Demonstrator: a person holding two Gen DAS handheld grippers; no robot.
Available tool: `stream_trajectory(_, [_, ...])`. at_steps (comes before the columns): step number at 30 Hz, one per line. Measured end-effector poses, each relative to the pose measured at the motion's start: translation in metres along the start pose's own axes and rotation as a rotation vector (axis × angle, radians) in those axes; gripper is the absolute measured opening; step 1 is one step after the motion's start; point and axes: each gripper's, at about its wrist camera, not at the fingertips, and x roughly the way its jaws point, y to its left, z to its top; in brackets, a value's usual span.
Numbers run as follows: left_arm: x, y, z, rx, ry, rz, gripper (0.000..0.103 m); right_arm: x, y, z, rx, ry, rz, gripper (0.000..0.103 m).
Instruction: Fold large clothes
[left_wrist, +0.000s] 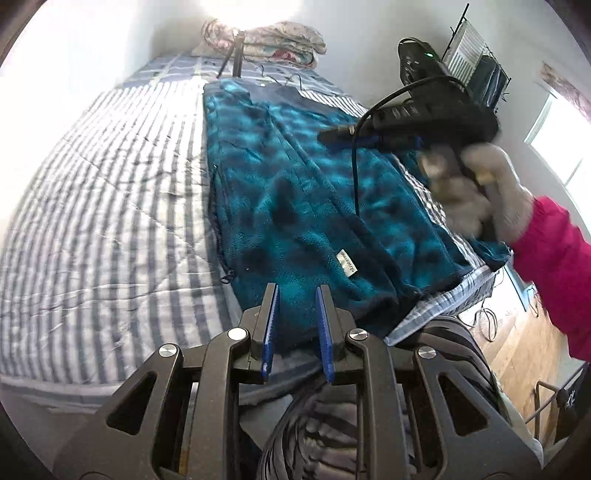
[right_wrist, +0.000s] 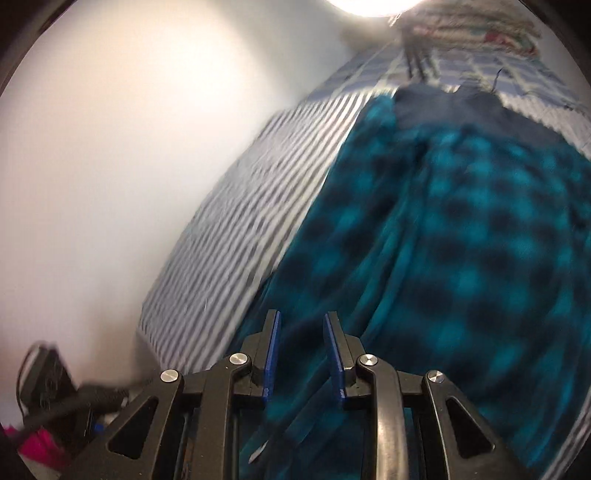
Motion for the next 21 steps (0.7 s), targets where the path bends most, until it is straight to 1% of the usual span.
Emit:
stream_trajectory(3, [0.011, 0.002, -0.003, -0.007, 0.018, -0.002, 0.019, 0.008, 0.006, -0.023, 0.006, 0.061, -0.004, 0.026])
stream_trajectory(5, [0.009, -0.001, -0.008, 0.005, 0.018, -0.006, 0.019, 0.002, 0.009, -0.037, 0.021, 0.086, 0.015, 0.027])
stream_trajectory(7, [0.003, -0.002, -0.012, 0.016, 0.015, 0.003, 0.019, -0.015, 0.013, -0.051, 0.035, 0.099, 0.024, 0.028])
stream_trajectory(9, [-0.004, 0.001, -0.013, 0.01, 0.011, -0.001, 0.019, -0.041, 0.02, -0.061, 0.03, 0.08, 0.017, 0.028])
stream_trajectory(11, [-0.013, 0.004, -0.014, 0.01, -0.003, 0.009, 0.019, -0.075, 0.03, -0.068, 0.005, 0.032, -0.002, 0.034])
stream_trajectory(13, [-0.02, 0.007, -0.015, 0.017, -0.012, 0.024, 0.019, -0.11, 0.043, -0.076, -0.021, -0.023, -0.012, 0.034])
stream_trajectory(16, [-0.025, 0.015, -0.017, 0.008, -0.024, 0.04, 0.019, -0.138, 0.058, -0.087, -0.041, -0.065, -0.014, 0.034])
stream_trajectory(18, [-0.025, 0.022, -0.018, -0.016, -0.028, 0.035, 0.019, -0.136, 0.062, -0.091, -0.054, -0.062, -0.012, 0.034])
stream_trajectory(21, [-0.02, 0.032, -0.018, -0.061, -0.019, 0.014, 0.019, -0.113, 0.065, -0.1, -0.049, -0.022, 0.003, 0.034])
